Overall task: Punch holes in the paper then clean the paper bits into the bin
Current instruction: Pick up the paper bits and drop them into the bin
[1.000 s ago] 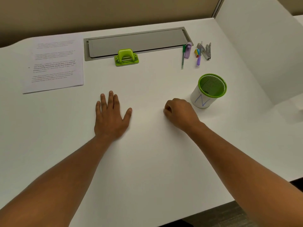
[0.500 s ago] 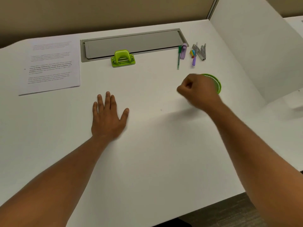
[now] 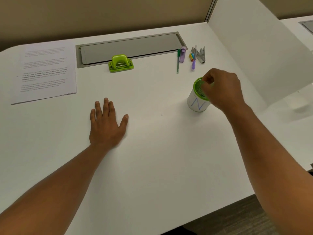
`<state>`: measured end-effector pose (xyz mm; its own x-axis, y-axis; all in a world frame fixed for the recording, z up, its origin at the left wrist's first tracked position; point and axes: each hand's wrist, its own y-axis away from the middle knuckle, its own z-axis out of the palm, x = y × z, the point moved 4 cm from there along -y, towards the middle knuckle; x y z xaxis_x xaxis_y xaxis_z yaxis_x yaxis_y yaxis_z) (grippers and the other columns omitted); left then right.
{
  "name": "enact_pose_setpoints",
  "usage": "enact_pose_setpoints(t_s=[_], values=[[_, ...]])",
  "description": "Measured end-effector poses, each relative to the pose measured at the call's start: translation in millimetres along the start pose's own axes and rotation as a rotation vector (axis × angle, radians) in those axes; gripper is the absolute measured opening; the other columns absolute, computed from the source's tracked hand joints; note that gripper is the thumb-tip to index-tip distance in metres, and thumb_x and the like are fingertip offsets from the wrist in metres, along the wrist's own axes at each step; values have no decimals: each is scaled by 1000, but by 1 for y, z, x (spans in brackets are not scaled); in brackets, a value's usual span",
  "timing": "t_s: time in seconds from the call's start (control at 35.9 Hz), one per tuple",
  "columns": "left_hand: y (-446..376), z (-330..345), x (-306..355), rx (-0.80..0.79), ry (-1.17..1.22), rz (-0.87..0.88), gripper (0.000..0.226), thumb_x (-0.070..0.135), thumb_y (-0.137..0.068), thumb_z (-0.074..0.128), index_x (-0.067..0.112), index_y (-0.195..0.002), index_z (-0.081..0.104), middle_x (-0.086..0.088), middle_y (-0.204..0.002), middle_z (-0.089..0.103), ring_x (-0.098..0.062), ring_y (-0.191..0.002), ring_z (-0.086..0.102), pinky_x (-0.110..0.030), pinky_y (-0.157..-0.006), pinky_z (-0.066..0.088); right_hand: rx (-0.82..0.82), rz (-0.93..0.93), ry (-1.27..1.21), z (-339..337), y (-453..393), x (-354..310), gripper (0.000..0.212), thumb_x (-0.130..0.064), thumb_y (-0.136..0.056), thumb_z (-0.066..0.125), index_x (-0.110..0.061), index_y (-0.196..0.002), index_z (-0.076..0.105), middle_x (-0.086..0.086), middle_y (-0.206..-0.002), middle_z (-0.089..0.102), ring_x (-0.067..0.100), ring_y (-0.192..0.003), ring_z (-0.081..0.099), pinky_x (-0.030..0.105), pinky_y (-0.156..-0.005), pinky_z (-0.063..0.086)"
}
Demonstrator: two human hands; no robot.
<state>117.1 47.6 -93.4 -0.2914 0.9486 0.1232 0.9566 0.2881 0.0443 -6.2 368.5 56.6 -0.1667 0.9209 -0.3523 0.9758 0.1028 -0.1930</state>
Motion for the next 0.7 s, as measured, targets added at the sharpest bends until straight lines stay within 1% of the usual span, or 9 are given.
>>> enact_pose_setpoints(t_s=[0.06,0.11,0.17,0.25,0.33,0.42,0.5,0.7], values=[[0,0,0,1,5,1,83,65,-96,13,10,-157,9,-5,-167,-1,-29,-153,-7,-46,-124,0,-18,-90,-49,10,7,-17,20,-18,-84,58,-15,-100,70,4,-97,71,25,-90,62,29,-75,43],[0,-1,0,7,11,1,83,65,-96,13,10,-157,10,-5,-167,0,-29,-153,-6,-46,-124,1,-112,-186,-81,30,17,-34,19,-17,-84,59,-16,-99,70,3,-95,70,24,-87,62,27,-71,41],[0,-1,0,16,16,2,83,65,-96,15,9,-157,12,-6,-167,2,-30,-153,-5,-47,-124,2,-215,-258,-79,54,28,-47,18,-18,-85,59,-16,-98,71,4,-93,70,24,-85,63,30,-71,43],[0,0,0,21,20,2,83,65,-96,15,9,-157,13,-6,-167,3,-30,-153,-4,-47,-124,2,-350,-266,-73,87,42,-53,20,-19,-89,57,-17,-104,71,5,-100,69,24,-92,63,33,-79,49],[0,1,-1,13,17,2,83,66,-96,14,9,-157,12,-5,-167,2,-29,-153,-5,-47,-124,2,-437,-269,-80,107,50,-50,23,-17,-92,55,-16,-110,69,4,-102,68,22,-93,62,29,-77,47],[-1,2,-1,12,16,1,83,66,-96,14,9,-157,12,-5,-167,2,-29,-153,-5,-47,-124,2,-453,-277,-82,115,52,-48,22,-19,-93,55,-16,-110,69,5,-98,66,23,-88,61,32,-76,49],[-1,3,-1,11,2,2,84,66,-95,12,9,-157,12,-6,-167,2,-30,-153,-5,-47,-124,3,-438,-297,-73,120,51,-47,19,-20,-93,56,-14,-105,70,6,-96,65,24,-86,61,36,-76,51],[-1,2,-1,20,7,7,84,66,-95,13,9,-157,13,-7,-166,3,-31,-153,-3,-48,-124,4,-415,-280,-51,126,51,-48,14,-18,-93,56,-12,-96,68,6,-93,62,24,-82,58,34,-71,48]])
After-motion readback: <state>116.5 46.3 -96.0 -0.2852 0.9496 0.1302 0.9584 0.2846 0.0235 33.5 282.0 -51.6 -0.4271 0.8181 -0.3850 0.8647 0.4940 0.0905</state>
